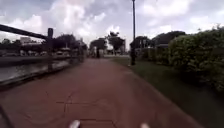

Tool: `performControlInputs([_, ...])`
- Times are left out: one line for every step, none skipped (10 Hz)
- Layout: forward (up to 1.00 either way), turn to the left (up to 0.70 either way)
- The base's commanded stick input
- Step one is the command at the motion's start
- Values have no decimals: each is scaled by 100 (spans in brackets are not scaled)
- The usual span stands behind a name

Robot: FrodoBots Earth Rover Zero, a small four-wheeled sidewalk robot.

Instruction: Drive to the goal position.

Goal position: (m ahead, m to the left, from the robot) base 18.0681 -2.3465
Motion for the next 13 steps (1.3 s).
performControlInputs([70,28])
performControlInputs([70,19])
performControlInputs([70,0])
performControlInputs([70,0])
performControlInputs([70,0])
performControlInputs([70,0])
performControlInputs([70,0])
performControlInputs([70,0])
performControlInputs([70,0])
performControlInputs([70,0])
performControlInputs([70,0])
performControlInputs([70,0])
performControlInputs([70,0])
